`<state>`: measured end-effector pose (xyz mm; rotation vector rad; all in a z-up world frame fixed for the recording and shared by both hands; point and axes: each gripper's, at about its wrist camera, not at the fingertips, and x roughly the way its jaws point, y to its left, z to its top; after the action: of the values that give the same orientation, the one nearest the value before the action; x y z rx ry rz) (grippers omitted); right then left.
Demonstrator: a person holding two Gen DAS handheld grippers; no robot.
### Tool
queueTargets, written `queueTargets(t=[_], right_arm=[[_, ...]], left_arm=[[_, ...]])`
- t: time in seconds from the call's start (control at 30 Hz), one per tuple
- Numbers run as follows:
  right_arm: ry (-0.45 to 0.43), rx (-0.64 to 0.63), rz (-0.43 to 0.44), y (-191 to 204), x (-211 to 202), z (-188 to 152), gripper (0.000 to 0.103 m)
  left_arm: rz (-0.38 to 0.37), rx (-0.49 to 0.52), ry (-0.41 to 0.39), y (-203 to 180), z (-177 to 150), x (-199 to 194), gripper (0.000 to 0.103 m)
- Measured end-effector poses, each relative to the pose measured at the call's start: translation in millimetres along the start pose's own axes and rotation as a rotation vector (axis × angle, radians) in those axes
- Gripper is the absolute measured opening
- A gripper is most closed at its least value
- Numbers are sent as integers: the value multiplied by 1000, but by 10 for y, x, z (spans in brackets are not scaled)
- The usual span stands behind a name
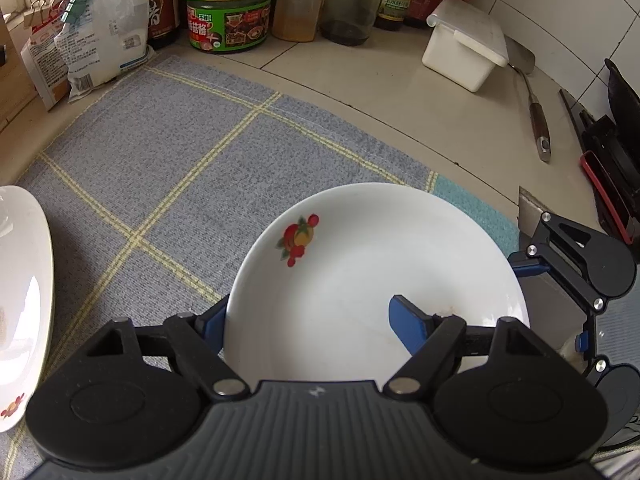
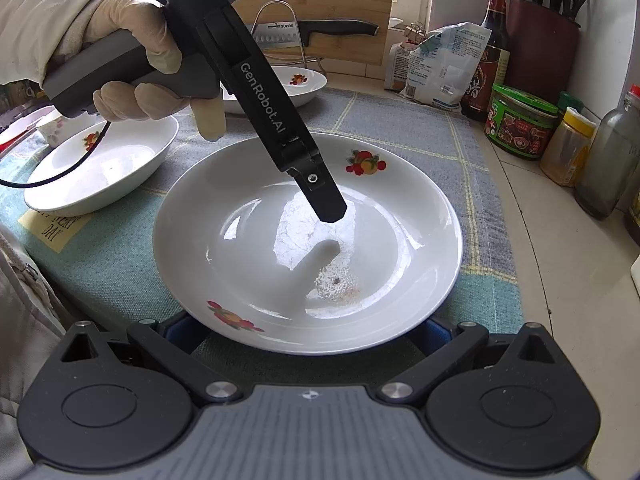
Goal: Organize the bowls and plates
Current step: 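Lift the held plate with the left tool and carry it toward the cutting board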
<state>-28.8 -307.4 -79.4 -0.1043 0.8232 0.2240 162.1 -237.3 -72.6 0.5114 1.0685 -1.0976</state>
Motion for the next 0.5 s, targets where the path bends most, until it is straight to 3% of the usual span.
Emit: queueTargets(t=[0.5], right_arm=[[-21,-17,16,-99,-26,140,103]], left_arm=[[17,-29,-45,77,117,-159,80]])
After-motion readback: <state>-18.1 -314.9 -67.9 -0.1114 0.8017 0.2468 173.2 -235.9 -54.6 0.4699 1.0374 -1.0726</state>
